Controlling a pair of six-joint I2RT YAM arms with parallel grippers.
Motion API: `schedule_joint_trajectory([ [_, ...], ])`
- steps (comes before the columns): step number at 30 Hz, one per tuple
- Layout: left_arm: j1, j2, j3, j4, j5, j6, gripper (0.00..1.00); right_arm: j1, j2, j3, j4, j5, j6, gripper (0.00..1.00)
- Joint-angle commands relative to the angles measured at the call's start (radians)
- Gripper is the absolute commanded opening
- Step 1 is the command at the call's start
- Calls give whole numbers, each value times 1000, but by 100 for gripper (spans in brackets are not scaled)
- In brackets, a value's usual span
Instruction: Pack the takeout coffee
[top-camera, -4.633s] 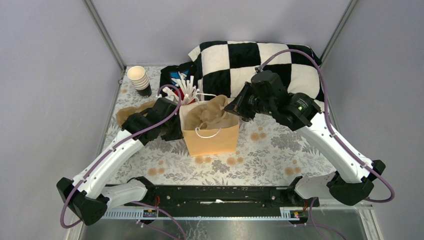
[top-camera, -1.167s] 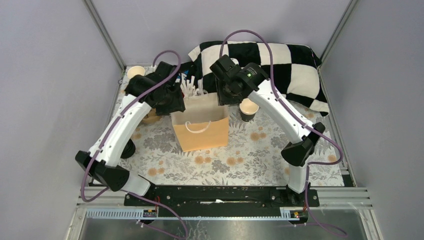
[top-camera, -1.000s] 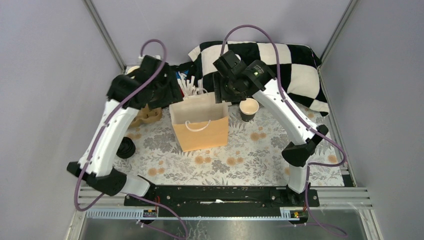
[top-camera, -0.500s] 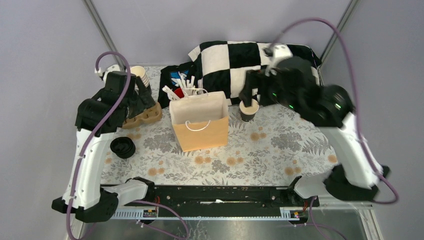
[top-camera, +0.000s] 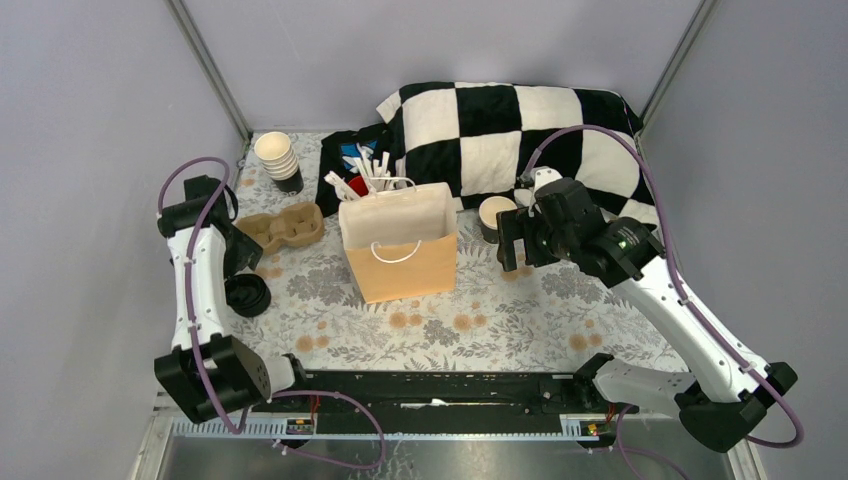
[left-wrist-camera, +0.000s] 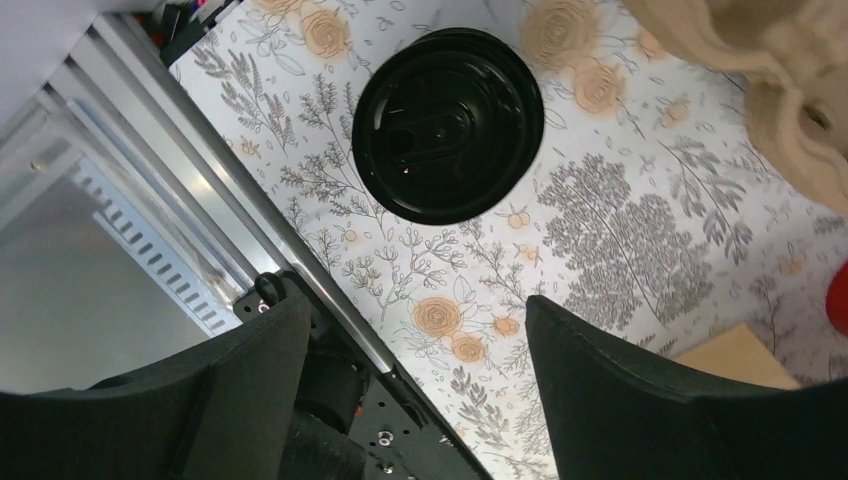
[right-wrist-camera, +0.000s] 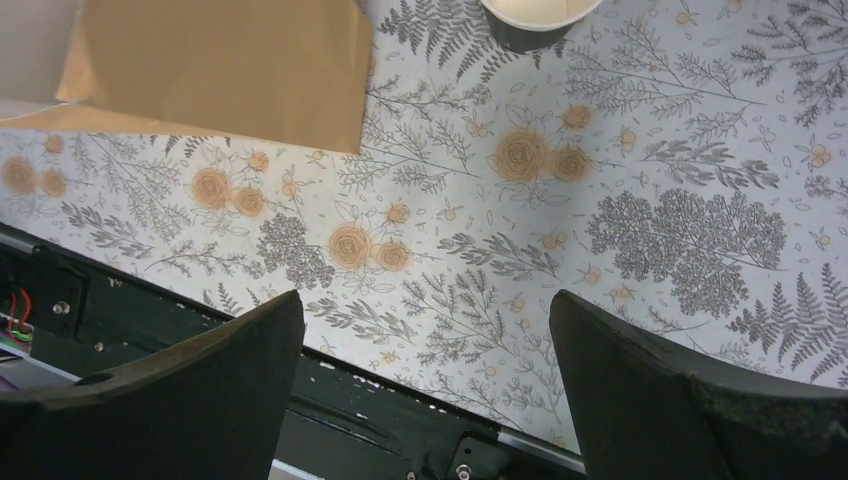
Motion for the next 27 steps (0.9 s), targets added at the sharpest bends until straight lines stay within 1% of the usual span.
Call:
schedule_joint_trajectory([
  [1,53,54,-17,18,-42,-37,85,21,-54,-10,82,-29,-28,99],
  [3,84,53,-22,33,-19,-54,87,34,-56,-28,84,-16,-33,99],
  [8,171,87,-60,45,-10,-88,86,40,-56,-50,97,-18,-33,100],
  [10,237,91,-88,83,22,-84,83,40,-56,-52,97,-17,-35,100],
  [12,274,106,-112,102,65,-87,80,40,-56,-53,101,-22,-35,100],
  [14,286,119,-127,115,86,-99,78,41,-53,-50,100,-22,-35,100],
  [19,307,131,-167,163,130,-108,66,39,-48,-44,105,-26,-35,100],
  [24,315,131,-210,196,131,-106,66,40,-47,-42,104,-24,-40,100],
  [27,317,129,-221,208,138,-104,61,40,-48,-42,104,-26,-41,100],
])
